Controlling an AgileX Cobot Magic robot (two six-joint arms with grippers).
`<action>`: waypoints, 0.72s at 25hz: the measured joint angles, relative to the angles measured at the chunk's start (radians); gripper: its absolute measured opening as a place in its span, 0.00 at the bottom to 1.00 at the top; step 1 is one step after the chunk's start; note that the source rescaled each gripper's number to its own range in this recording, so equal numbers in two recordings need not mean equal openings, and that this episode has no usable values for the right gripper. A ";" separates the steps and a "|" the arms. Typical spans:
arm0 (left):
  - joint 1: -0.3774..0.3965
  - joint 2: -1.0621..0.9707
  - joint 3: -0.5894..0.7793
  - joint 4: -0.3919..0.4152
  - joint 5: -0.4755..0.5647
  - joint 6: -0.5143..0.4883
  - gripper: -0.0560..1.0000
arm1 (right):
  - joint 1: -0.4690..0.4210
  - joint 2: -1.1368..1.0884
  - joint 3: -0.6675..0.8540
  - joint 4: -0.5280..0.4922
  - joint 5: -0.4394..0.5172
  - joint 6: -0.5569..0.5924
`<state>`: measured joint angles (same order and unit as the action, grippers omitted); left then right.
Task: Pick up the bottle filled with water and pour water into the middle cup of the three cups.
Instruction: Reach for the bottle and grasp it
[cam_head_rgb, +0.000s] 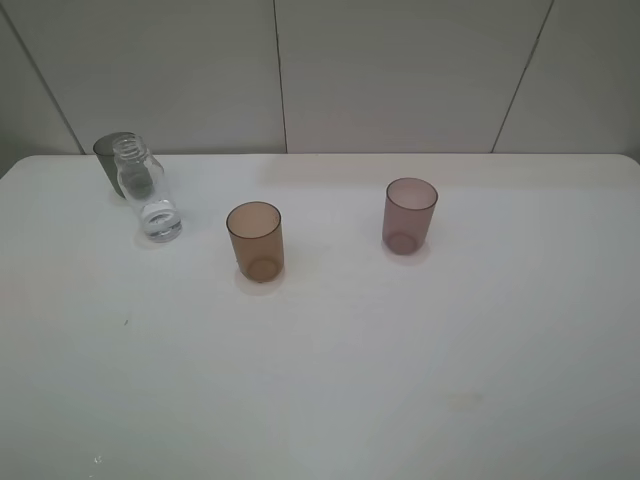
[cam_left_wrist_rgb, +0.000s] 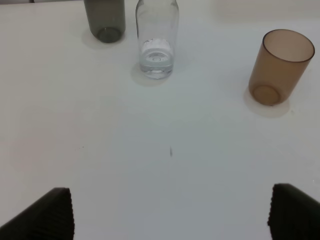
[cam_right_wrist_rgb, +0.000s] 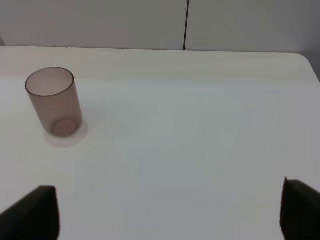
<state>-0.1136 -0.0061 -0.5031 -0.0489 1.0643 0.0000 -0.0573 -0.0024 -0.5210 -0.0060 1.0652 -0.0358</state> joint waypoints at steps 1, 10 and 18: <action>0.000 0.000 0.000 0.000 0.000 0.000 1.00 | 0.000 0.000 0.000 0.000 0.000 0.000; 0.000 0.000 0.000 0.000 0.000 0.000 1.00 | 0.000 0.000 0.000 0.000 0.000 0.000; 0.000 0.000 0.000 0.000 0.000 0.000 1.00 | 0.000 0.000 0.000 0.000 0.000 0.000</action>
<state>-0.1136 -0.0061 -0.5031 -0.0489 1.0643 0.0000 -0.0573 -0.0024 -0.5210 -0.0060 1.0652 -0.0358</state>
